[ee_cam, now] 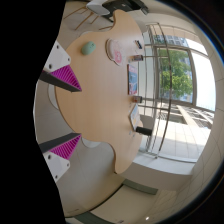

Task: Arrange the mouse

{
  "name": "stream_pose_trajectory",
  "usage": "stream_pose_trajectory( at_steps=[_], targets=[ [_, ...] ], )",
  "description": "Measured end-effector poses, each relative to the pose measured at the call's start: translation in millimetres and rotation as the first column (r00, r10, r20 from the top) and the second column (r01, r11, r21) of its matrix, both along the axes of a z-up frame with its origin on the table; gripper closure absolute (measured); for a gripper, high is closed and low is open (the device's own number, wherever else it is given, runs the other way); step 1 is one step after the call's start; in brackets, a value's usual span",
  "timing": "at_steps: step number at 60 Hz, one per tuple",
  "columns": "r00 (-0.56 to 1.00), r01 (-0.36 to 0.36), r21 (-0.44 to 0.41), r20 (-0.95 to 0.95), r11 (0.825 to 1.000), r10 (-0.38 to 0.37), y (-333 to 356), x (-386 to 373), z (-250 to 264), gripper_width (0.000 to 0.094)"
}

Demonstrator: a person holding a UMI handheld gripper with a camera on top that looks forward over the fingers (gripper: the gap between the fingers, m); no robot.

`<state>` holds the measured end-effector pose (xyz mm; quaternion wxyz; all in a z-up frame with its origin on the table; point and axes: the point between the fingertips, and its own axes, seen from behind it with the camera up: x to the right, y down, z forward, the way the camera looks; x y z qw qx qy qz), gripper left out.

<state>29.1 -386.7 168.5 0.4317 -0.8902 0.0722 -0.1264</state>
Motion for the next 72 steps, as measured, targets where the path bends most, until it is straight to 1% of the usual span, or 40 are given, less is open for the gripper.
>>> stream_pose_trajectory(
  at_steps=[8,9,11,14,17,23,28,37,44,48,51,54,63,68,72],
  targets=[
    [0.999,0.046,-0.046,-0.013,0.998,-0.046,-28.2,-9.5,-19.3,0.0091],
    [0.998,0.052,-0.053,-0.015,0.997,-0.053,-23.3,-7.5,-21.1,0.0092],
    [0.998,0.06,-0.068,-0.026,0.996,-0.062,-46.6,-43.0,-48.3,0.0089],
    [0.997,0.068,-0.086,-0.042,0.994,-0.072,-56.8,-70.0,-69.9,0.0089],
    [0.996,0.063,-0.101,-0.061,0.993,-0.069,-61.8,-96.7,-88.1,0.0087],
    [0.996,0.02,-0.122,-0.086,0.992,-0.031,-55.1,-146.5,-115.9,0.0088],
    [0.996,-0.021,-0.116,-0.088,0.993,0.01,-30.6,-177.3,-129.7,0.0086],
    [0.992,-0.089,-0.098,-0.1,0.991,0.079,36.9,-221.8,-152.0,0.0084],
    [0.986,-0.137,-0.098,-0.107,0.986,0.126,88.9,-245.5,-173.7,0.0086],
    [0.984,-0.154,-0.115,-0.107,0.981,0.141,112.4,-253.5,-186.0,0.0088],
    [0.982,-0.162,-0.089,-0.112,0.983,0.152,134.3,-256.9,-182.4,0.0093],
    [0.979,-0.175,-0.09,-0.118,0.98,0.164,149.8,-261.3,-183.1,0.0096],
    [0.977,-0.182,-0.077,-0.124,0.98,0.171,187.8,-260.6,-184.9,0.0115],
    [0.973,-0.18,-0.064,-0.16,0.982,0.168,205.6,-260.2,-187.1,0.0175],
    [0.971,-0.186,-0.05,-0.165,0.981,0.176,214.5,-259.3,-186.8,0.0274]
  ],
)
